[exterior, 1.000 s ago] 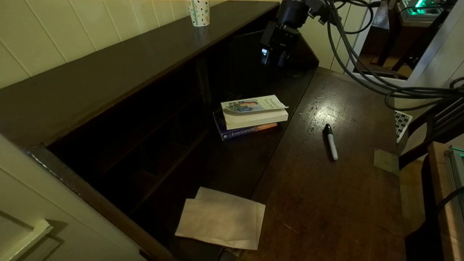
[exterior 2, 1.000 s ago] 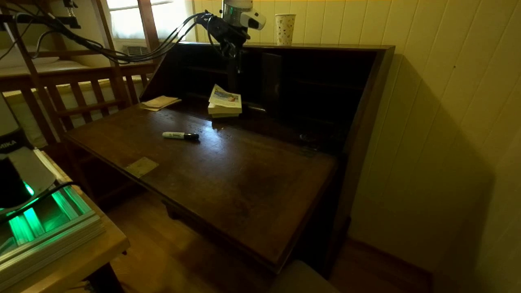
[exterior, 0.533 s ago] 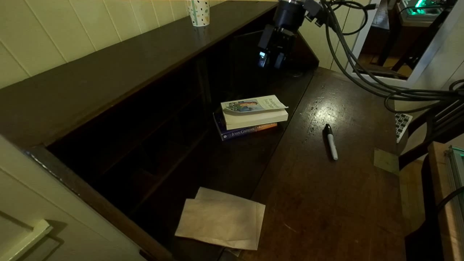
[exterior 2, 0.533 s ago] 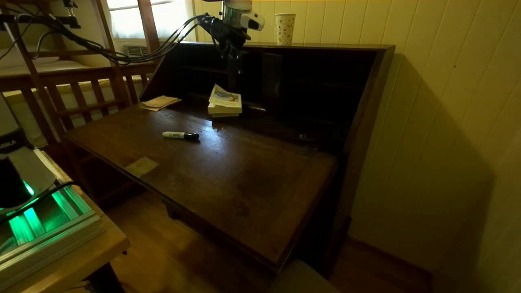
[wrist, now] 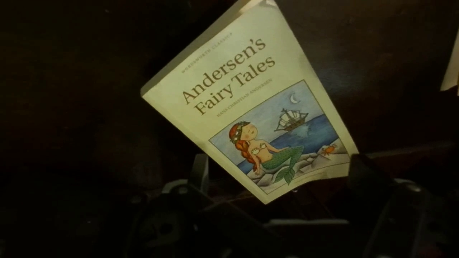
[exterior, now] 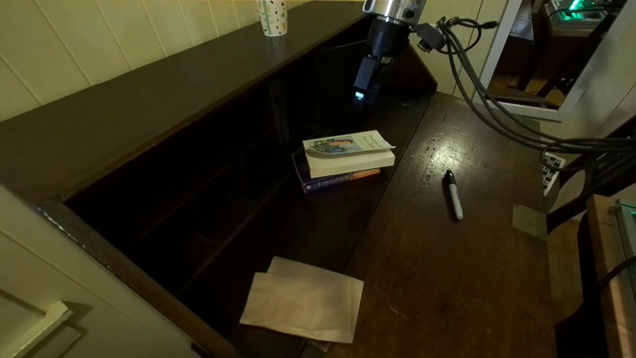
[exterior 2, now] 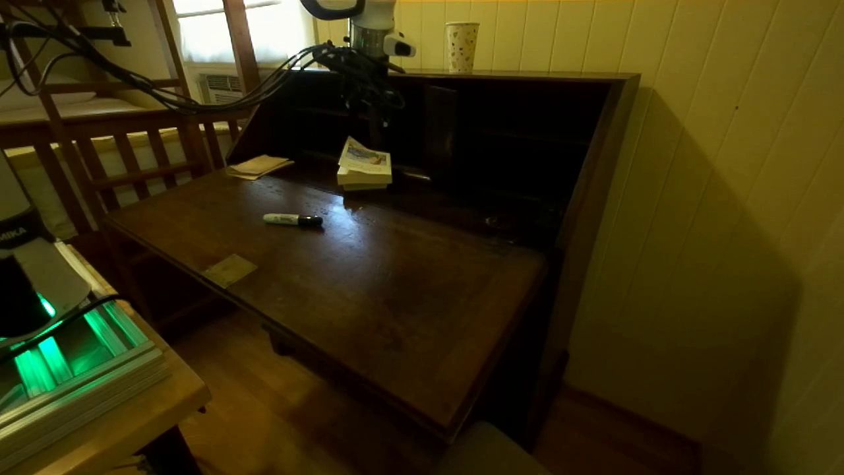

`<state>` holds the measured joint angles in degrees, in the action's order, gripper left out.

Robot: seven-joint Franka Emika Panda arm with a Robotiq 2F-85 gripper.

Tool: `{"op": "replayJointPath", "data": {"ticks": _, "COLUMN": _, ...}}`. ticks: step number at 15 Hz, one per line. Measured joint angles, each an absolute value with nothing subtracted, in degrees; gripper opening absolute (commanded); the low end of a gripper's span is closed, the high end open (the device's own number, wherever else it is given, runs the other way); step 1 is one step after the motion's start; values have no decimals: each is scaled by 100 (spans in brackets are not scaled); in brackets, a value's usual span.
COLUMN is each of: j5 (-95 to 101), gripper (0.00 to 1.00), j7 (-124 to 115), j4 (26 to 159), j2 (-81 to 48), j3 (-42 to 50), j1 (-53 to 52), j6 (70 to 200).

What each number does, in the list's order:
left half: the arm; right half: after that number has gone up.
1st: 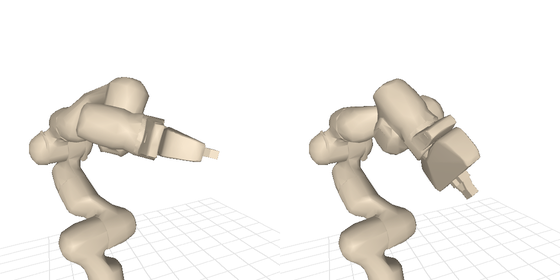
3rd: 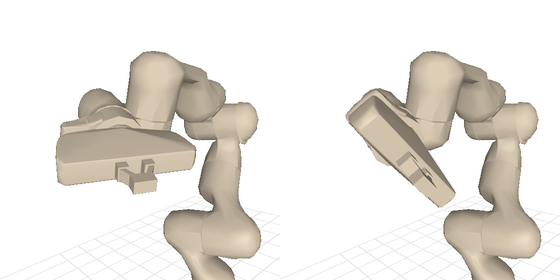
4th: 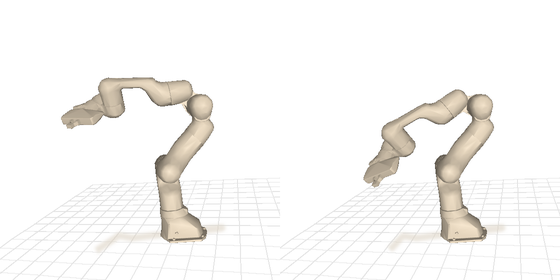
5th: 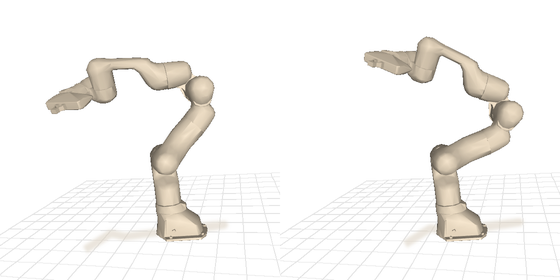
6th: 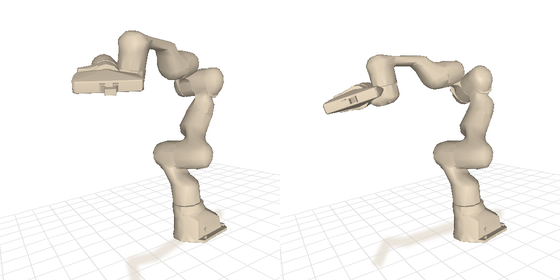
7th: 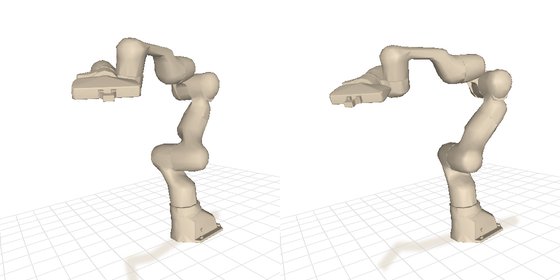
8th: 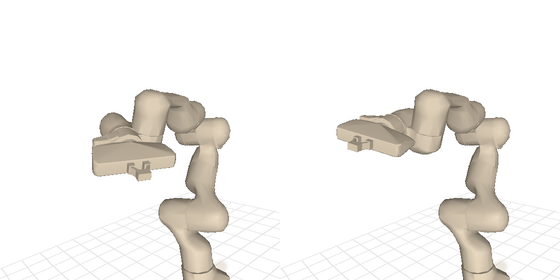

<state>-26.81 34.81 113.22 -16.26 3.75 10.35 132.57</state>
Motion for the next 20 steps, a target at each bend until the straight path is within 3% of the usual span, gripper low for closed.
{"op": "replayJointPath", "data": {"ticks": 10, "j5": -2669, "gripper": 2, "j7": 4867, "j4": 11692, "j2": -1965, "j3": -23, "j1": 1203, "j6": 15049}}
{"op": "replayJointPath", "data": {"ticks": 20, "j5": -2703, "gripper": 0, "j7": 5542, "j4": 11674, "j2": -2475, "j3": -812, "j1": 1798, "j6": 16193}}
